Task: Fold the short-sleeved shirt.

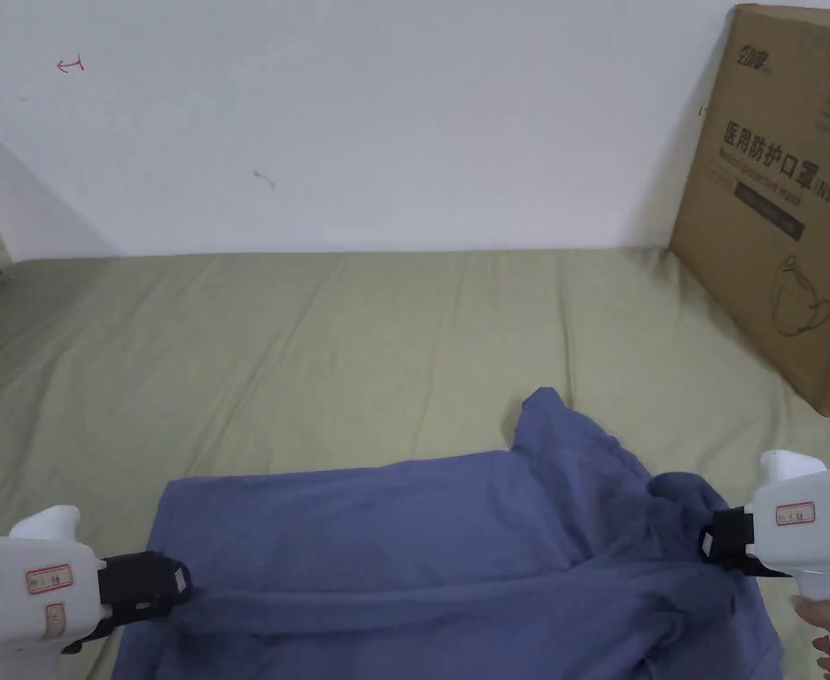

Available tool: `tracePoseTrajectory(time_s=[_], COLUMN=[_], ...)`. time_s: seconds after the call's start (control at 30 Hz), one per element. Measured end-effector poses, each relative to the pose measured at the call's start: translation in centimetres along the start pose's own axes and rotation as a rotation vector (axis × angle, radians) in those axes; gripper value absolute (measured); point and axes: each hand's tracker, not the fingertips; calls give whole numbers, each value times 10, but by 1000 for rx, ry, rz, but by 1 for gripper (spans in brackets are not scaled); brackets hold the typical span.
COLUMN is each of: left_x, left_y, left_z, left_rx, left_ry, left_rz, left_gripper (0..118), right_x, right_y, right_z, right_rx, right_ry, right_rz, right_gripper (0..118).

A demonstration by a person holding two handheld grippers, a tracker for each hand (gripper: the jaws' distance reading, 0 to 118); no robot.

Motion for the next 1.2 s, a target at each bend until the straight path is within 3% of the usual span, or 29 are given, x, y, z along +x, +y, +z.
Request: tracePoseTrajectory(time_s=[0.07, 0.13, 0.17, 0.2, 0.23, 0.3, 0.47, 0.53, 0.57, 0.63, 0.67, 0.7, 0.73, 0.77, 0.87, 1.0, 1.13, 1.17, 1.2], left_x=[-2, -6, -9, -7, -5, 0, 16, 25, 26, 32, 37, 40, 43, 44, 35, 14, -3, -7, -14], left_y=[1, -1, -4, -6, -8, -10, -22, -33, -38, -56, -63, -70, -76, -83, -77, -46, -35, -33, -32], left_z=[-5, -7, -4, 0, 5, 18, 64, 85, 94, 116, 123, 128, 131, 136, 138, 95, 40, 29, 17], left_rx=[4, 13, 24, 41, 74, 118, 204, 229, 251, 338, 358, 355, 352, 356, 293, -54, -98, -101, -96], left_ry=[-4, -61, -57, -58, -59, -55, -40, -5, -5, -18, -12, 25, 63, 52, -2, -11, 98, 112, 121], left_rz=[31, 75, 67, 50, 22, -37, -140, -180, -198, -252, -284, -323, -348, -347, -282, -183, -246, -237, -222], left_gripper=[78, 87, 99, 110, 110, 110, 110, 104, 91, 85, 69, 28, 1, 1, 0, 0, 3, 19, 72], right_x=[11, 12, 12, 12, 11, 9, -16, -25, -29, -39, -42, -46, -51, -53, -55, -58, -56, -55, -54], right_y=[3, -2, -5, -10, -12, -18, -39, -53, -62, -79, -87, -95, -98, -106, -112, -111, -108, -108, -109], right_z=[-17, -20, -20, -14, -8, -1, 51, 72, 82, 106, 114, 118, 124, 127, 132, 134, 132, 131, 130], right_rx=[-4, 10, 16, 32, 140, 108, 200, 236, 266, 357, 370, 376, 383, 394, 400, 379, 357, 351, 346], right_ry=[8, 8, 6, 5, 1, 10, 45, 90, 108, 168, 199, 182, 163, 161, 238, 231, 241, 243, 242], right_rz=[-10, -18, -21, -25, -50, -17, 59, 85, 97, 113, 127, 124, 123, 113, 84, 77, 59, 55, 53], right_gripper=[23, 90, 112, 118, 118, 118, 118, 115, 110, 106, 96, 51, 10, 0, 0, 0, 0, 0, 0])
